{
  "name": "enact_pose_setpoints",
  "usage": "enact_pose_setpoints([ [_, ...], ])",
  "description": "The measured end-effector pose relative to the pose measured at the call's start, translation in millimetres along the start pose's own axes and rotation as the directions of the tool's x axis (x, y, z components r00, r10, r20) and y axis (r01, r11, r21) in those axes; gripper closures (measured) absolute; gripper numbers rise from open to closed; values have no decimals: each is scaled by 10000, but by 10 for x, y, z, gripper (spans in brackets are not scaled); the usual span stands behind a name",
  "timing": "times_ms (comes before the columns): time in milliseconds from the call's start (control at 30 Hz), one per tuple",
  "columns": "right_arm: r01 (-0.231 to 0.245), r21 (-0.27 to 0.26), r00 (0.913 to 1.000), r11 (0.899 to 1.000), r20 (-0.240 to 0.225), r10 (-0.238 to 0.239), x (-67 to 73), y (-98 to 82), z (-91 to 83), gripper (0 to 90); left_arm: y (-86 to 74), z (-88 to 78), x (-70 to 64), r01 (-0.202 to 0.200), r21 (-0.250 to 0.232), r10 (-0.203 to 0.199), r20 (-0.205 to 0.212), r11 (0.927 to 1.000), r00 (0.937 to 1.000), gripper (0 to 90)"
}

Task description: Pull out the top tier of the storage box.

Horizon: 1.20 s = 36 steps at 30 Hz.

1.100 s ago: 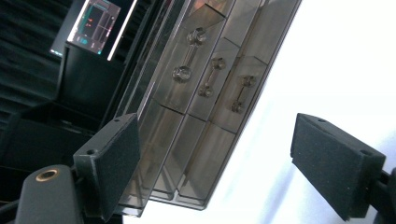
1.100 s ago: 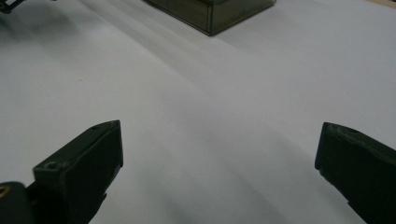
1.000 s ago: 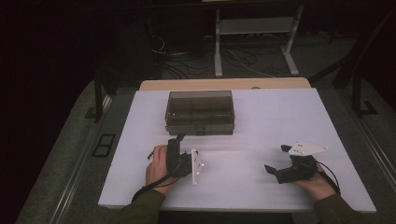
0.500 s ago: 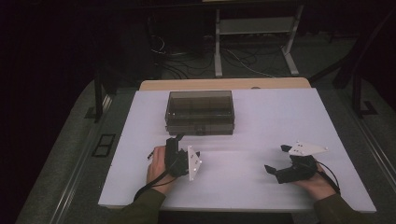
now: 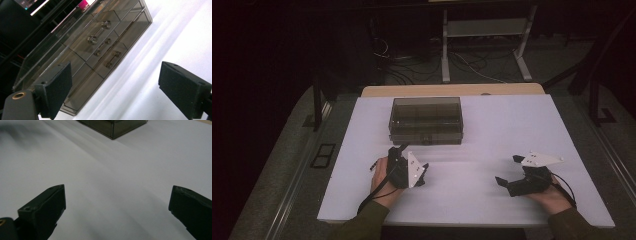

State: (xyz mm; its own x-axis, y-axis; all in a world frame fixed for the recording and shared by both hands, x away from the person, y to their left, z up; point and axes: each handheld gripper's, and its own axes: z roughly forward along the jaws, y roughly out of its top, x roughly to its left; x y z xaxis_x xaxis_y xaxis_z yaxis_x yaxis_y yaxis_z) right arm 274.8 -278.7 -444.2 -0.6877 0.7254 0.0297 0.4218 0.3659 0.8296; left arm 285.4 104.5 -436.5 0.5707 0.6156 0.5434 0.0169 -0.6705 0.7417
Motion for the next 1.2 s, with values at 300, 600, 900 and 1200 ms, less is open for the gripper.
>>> enact_pose_setpoints([
  [300,6,18,10000,10000,-4,-6,1,-1,1,6,-22,12,73,1282,-21,-1276,797,9917,9886,129],
  [600,15,5,10000,10000,1,-15,0,0,2,5,-41,17,150,2293,164,-2292,1457,9732,9624,131],
  [900,10,-6,10000,10000,0,-10,-3,0,0,5,-62,29,232,3569,273,-3543,2110,9338,9110,136],
  [1200,6,-5,10000,10000,1,-6,-2,0,-1,5,-68,14,280,4051,360,-4003,2551,9136,8802,200],
])
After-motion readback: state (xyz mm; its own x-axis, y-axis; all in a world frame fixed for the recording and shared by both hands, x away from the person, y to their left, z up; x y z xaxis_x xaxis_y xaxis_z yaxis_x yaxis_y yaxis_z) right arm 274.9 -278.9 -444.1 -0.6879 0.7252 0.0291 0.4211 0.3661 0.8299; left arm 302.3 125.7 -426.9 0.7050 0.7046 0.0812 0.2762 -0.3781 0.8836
